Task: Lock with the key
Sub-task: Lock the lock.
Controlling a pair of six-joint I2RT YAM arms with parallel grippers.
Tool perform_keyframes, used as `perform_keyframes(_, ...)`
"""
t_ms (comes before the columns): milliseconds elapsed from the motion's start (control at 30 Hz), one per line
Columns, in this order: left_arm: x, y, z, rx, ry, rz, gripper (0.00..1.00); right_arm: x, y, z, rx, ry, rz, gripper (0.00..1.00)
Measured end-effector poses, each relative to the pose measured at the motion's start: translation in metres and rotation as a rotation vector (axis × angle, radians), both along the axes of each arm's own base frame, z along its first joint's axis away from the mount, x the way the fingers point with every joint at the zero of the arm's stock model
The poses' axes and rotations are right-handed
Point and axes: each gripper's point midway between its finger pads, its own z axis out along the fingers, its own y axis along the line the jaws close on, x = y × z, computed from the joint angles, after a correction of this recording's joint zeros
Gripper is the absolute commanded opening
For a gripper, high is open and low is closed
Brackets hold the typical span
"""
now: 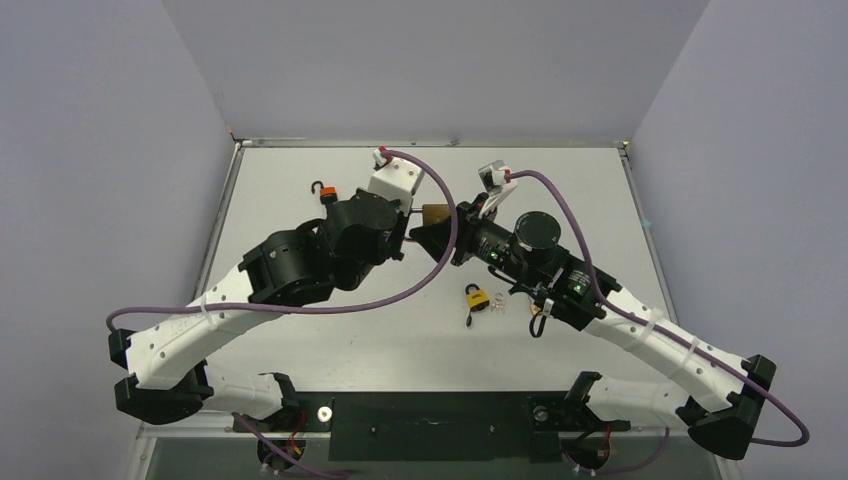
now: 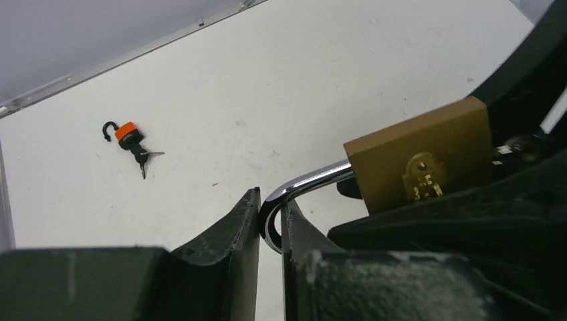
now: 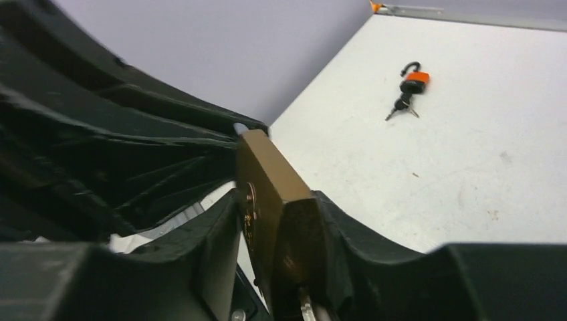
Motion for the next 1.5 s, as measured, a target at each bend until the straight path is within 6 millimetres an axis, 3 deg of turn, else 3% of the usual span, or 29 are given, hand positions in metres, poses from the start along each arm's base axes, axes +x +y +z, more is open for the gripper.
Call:
perform_keyframes(233, -0.006, -0.006, 0.0, -0.007, -0.023, -0.052, 0.0, 0.014, -0.01, -0.025, -0.045, 0.026, -0.051, 0.57)
perform_keyframes(400, -0.008, -0.013, 0.002, -0.017, -0.027, -0.09, 0.0, 0.014, -0.018, -0.028, -0.044, 0.016, -0.063, 0.74)
perform_keyframes(600, -0.012, -0.024, 0.006, -0.032, -0.032, -0.158, 0.0, 0.004, -0.031, -0.024, -0.013, -0.032, -0.048, 0.82)
perform_keyframes(867, -0.013, -0.034, 0.022, -0.091, -0.025, -0.259, 0.0, -0.017, -0.043, -0.009, 0.013, -0.105, 0.028, 0.84)
perform_keyframes(1200, -0.004, -0.027, 0.042, -0.172, -0.013, -0.301, 0.0, -0.037, -0.04, -0.002, 0.084, -0.114, 0.178, 0.86)
perform_keyframes(1333, -0.006, -0.025, 0.045, -0.188, -0.004, -0.329, 0.0, -0.036, -0.048, 0.005, 0.135, -0.104, 0.203, 0.82)
perform_keyframes(1500, -0.006, -0.016, 0.054, -0.219, -0.01, -0.351, 0.0, -0.022, -0.072, 0.021, 0.265, -0.103, 0.19, 0.74)
